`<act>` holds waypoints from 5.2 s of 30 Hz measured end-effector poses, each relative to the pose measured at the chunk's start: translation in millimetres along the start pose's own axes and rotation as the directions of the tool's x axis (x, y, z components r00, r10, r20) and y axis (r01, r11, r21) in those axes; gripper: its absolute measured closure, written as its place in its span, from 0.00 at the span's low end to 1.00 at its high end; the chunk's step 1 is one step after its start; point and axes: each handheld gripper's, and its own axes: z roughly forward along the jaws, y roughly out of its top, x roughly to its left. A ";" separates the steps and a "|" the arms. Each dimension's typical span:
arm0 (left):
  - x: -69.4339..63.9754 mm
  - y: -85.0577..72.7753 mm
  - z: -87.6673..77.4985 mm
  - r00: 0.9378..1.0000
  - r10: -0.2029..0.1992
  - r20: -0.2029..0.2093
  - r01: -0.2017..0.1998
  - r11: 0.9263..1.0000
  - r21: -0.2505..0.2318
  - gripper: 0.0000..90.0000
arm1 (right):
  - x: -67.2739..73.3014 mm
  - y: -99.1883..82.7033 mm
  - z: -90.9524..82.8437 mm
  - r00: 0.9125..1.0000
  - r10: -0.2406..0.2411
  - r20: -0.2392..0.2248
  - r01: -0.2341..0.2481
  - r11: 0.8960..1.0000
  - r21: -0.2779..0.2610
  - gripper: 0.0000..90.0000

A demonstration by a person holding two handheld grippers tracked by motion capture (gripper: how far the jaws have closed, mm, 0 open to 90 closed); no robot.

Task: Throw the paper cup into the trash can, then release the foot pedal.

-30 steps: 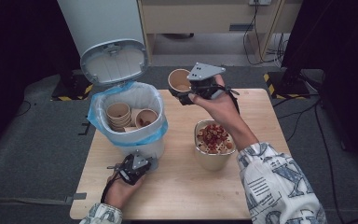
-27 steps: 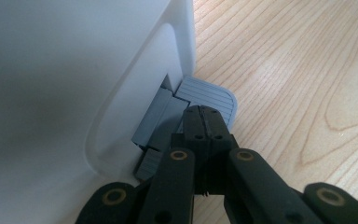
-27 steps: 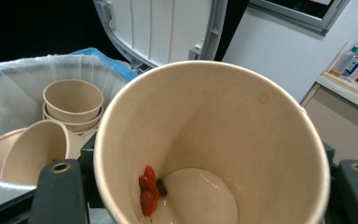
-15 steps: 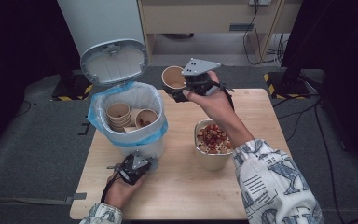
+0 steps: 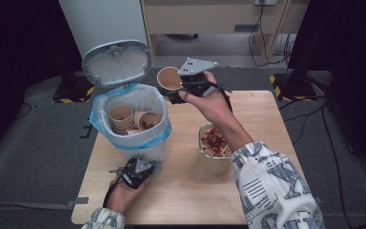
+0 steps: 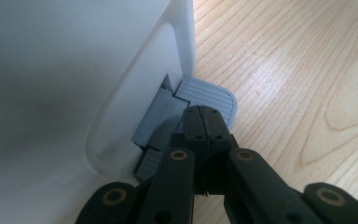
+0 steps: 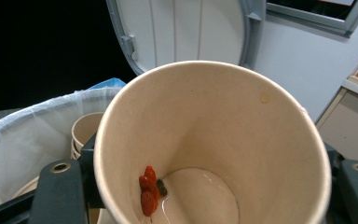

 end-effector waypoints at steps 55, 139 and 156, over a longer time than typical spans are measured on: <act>0.6 -0.6 0.1 1.000 -0.007 0.003 0.007 1.000 -0.006 1.00 | 23.8 2.5 97.2 0.977 0.148 -0.156 -0.140 0.988 0.061 0.30; 0.7 -0.8 0.0 1.000 -0.009 0.004 0.009 1.000 -0.007 1.00 | -50.4 -70.1 -9.6 0.954 0.287 0.092 -0.297 0.947 0.125 0.12; -4.5 -8.0 -28.9 0.997 -0.068 0.026 0.070 0.994 -0.082 0.79 | -75.2 -111.2 -57.4 0.927 0.328 0.183 -0.353 0.927 0.127 0.12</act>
